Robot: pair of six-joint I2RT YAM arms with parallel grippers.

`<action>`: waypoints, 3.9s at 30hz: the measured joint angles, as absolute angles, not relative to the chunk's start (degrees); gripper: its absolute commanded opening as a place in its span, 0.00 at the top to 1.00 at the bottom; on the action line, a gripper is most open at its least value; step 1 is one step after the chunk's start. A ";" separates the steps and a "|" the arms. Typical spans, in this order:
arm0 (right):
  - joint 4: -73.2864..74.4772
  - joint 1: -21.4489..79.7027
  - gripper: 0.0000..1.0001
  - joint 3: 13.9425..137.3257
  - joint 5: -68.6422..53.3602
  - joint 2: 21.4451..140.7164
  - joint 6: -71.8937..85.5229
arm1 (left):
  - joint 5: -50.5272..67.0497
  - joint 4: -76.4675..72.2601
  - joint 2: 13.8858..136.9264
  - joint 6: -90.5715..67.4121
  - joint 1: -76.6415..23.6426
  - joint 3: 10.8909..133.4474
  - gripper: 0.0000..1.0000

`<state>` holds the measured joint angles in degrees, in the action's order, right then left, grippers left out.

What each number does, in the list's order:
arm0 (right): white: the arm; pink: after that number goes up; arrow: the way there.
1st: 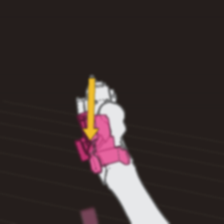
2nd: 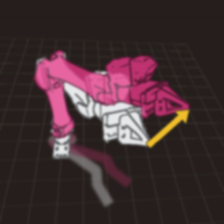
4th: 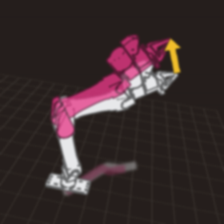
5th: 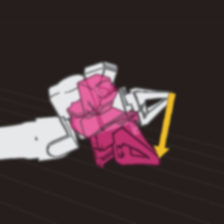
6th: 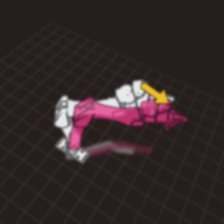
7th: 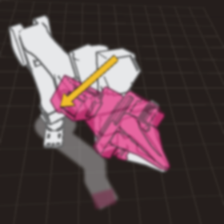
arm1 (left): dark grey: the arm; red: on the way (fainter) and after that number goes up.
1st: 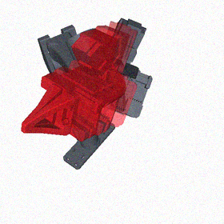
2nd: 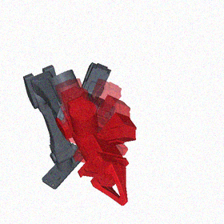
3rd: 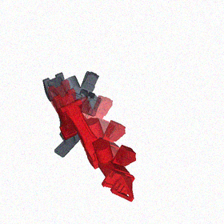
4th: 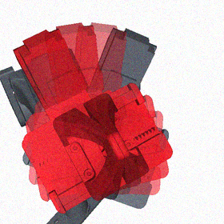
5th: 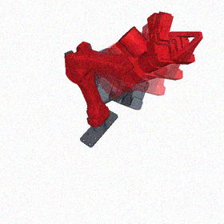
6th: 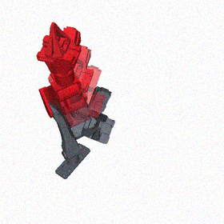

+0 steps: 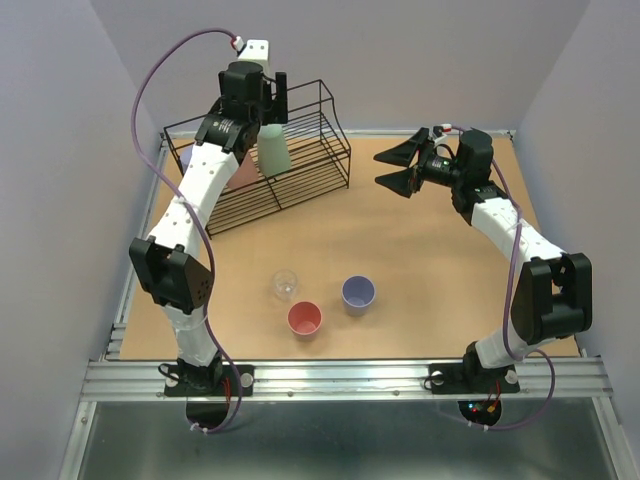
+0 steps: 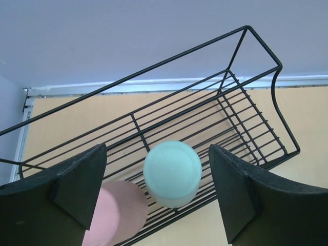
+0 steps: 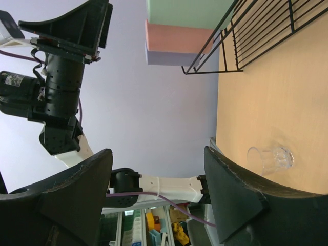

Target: Load the cups into the dish rack

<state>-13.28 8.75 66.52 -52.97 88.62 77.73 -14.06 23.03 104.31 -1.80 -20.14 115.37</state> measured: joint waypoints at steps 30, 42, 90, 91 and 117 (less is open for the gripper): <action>57.67 24.27 0.20 87.83 -23.81 93.08 28.51 | -7.97 23.44 81.82 -11.09 -26.65 100.73 0.09; 61.39 33.50 0.21 76.34 -19.44 85.91 27.70 | -7.46 24.18 77.06 -15.68 -28.88 92.53 0.09; 51.03 14.66 1.00 99.11 -15.81 92.51 35.81 | 1.58 20.58 79.05 -17.89 -26.79 101.25 0.11; 49.60 13.45 1.00 99.63 -17.43 92.44 36.95 | 4.49 18.41 79.94 -18.79 -25.36 101.30 0.11; -34.87 12.08 1.00 85.32 -47.33 95.68 94.94 | 46.72 -55.22 98.02 -68.62 -14.31 90.52 0.11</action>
<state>-34.87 12.08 85.32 -47.33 95.68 94.94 46.72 -55.22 98.02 -68.62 -14.31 90.52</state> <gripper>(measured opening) 0.093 0.887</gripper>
